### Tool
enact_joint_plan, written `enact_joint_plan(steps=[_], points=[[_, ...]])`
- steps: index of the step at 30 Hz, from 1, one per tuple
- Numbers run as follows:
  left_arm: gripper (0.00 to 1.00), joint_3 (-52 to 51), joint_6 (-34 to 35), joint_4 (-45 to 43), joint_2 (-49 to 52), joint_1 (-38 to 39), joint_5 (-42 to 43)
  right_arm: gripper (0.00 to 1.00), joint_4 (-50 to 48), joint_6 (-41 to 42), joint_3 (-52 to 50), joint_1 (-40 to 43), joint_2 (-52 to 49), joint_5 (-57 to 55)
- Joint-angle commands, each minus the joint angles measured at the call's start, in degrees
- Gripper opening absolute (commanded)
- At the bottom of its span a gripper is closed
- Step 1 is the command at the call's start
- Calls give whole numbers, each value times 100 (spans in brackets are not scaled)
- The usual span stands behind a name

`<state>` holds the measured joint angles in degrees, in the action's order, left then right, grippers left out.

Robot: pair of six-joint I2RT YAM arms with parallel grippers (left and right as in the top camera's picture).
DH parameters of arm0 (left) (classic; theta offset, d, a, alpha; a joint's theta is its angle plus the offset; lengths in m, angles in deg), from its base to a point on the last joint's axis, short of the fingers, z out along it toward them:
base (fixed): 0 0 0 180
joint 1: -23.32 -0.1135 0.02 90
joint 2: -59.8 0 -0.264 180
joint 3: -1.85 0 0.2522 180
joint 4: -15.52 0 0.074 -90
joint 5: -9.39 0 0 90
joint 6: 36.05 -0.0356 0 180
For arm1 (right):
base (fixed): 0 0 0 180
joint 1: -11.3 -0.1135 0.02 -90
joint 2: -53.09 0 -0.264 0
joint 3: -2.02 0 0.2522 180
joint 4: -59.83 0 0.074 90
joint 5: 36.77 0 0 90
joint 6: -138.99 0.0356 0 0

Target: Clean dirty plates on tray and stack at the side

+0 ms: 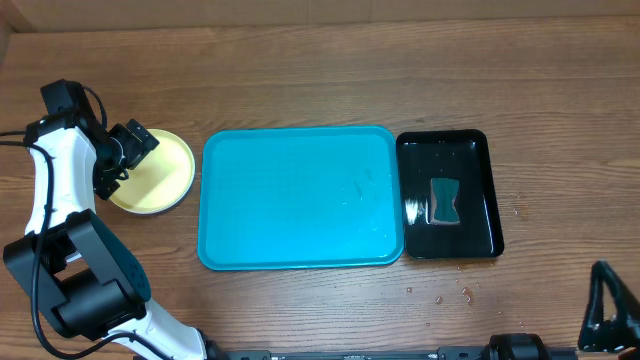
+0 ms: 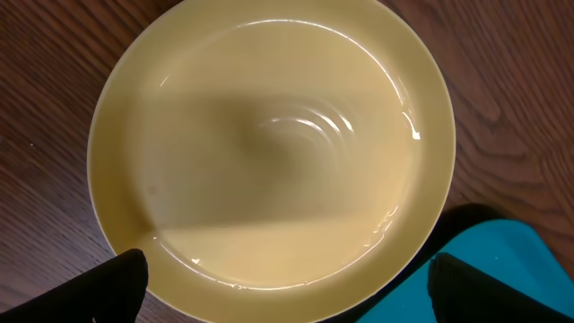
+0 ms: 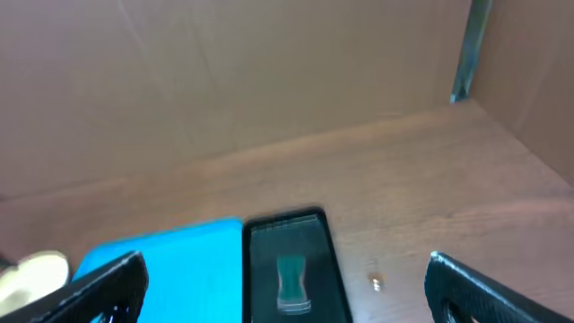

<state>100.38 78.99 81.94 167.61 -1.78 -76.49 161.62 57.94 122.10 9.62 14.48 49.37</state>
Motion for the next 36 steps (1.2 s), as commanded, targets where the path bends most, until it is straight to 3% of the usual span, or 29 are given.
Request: enact_joint_plan(steps=[1,7,14,20,25,36], points=[[100,-20,-105,-7,-105,11,37,100,-680,-37,-376,-52,442,-122],[100,-20,-105,-4,-105,11,35,100,-2857,-39,-2065,-55,1322,85],[100,-20,-105,-7,-105,11,35,100,-6771,-37,-5460,-151,2636,999],[100,-20,-105,-7,-105,4,35,100,-9278,-37,-7383,-393,3285,1040],[100,-20,-105,-7,-105,4,37,100,-10124,-37,-8345,-492,3571,992],[100,-20,-105,-7,-105,4,35,100,-10144,-37,-9608,-503,3845,885]])
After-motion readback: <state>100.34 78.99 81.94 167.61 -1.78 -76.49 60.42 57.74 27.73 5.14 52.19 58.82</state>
